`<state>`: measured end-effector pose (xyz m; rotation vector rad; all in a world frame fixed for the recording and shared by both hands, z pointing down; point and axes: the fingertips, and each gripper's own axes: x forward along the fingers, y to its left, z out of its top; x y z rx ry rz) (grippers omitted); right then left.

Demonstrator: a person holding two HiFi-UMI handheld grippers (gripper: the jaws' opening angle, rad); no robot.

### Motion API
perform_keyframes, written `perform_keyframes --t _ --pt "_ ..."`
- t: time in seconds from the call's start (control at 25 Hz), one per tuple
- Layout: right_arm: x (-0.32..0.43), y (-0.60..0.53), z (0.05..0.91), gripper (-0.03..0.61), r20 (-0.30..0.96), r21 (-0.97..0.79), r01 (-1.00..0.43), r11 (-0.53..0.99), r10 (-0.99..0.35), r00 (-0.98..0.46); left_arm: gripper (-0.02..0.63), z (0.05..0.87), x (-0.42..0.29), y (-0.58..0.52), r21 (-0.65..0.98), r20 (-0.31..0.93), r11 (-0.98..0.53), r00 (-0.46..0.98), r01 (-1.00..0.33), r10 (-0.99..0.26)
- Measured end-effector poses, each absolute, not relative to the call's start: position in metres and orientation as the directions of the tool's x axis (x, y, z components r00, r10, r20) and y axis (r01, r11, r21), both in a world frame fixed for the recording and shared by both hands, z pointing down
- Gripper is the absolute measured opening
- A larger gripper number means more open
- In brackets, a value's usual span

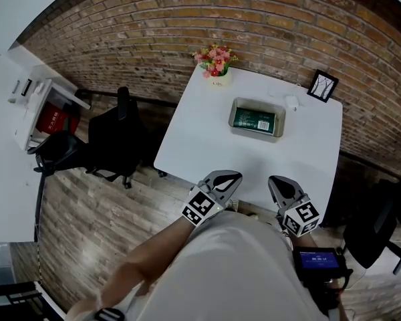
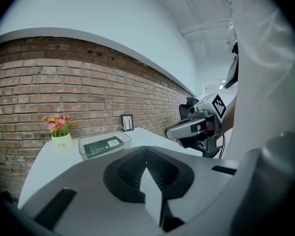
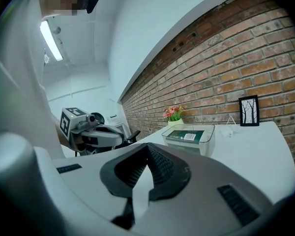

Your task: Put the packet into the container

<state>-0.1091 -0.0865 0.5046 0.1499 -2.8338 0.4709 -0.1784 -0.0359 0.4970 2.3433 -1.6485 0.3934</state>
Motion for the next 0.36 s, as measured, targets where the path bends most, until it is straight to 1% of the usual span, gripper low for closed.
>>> perform_keyframes --t 0.36 --pt "-0.1174 -0.0916 0.5056 0.009 0.284 -0.301 -0.14 0.943 -0.051 -0.957 0.011 0.4955 -0.1816 -0.0439 0.026 0.351 -0.347 0.333 -0.938 -0.875"
